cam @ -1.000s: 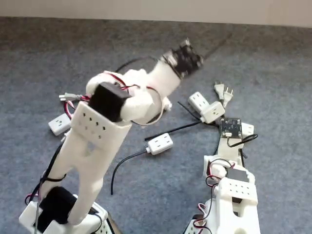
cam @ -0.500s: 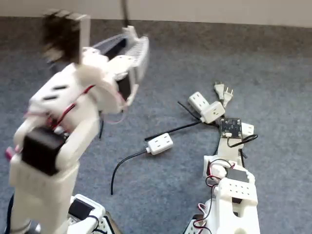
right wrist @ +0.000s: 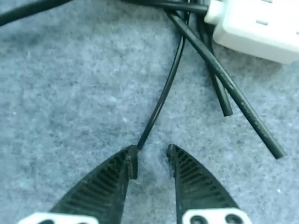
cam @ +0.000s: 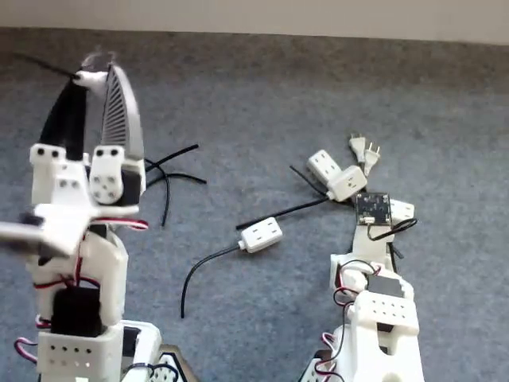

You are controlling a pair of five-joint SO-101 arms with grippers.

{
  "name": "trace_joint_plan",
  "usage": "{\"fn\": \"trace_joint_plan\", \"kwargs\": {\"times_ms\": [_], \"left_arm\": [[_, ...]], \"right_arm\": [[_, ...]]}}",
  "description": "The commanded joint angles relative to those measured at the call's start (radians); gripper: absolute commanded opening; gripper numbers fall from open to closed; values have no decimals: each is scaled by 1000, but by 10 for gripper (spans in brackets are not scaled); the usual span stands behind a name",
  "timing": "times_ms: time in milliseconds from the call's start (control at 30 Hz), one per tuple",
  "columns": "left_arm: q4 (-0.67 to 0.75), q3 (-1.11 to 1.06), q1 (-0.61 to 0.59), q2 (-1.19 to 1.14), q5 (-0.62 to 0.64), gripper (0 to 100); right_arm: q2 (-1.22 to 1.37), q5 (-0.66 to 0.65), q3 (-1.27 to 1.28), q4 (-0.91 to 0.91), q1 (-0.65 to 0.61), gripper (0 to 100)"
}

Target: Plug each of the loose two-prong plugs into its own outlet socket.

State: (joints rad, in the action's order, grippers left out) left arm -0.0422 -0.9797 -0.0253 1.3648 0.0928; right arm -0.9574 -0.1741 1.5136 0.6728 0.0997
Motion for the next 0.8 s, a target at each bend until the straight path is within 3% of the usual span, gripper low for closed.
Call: {"fn": "trace_joint_plan", "kwargs": {"times_ms": [0,133,267,500,633,767], "left_arm": [[256,-134,-8,93,-186,6],[422,-252,-8,163,-235,6],[542,-340,-8,245,-235,6],[565,-421,-2,371,-302,6],[626,-509,113,452,-443,6],[861,-661,291,456,-637,6]], "right_arm": [[-1,-3,-1,-27,-31,107],[-1,3,-8,-27,-48,105],[-1,0,-93,-18,-148,105],[1,-3,-292,99,-209,105],[7,0,-456,223,-226,104],[7,3,-644,401,-325,35]]}}
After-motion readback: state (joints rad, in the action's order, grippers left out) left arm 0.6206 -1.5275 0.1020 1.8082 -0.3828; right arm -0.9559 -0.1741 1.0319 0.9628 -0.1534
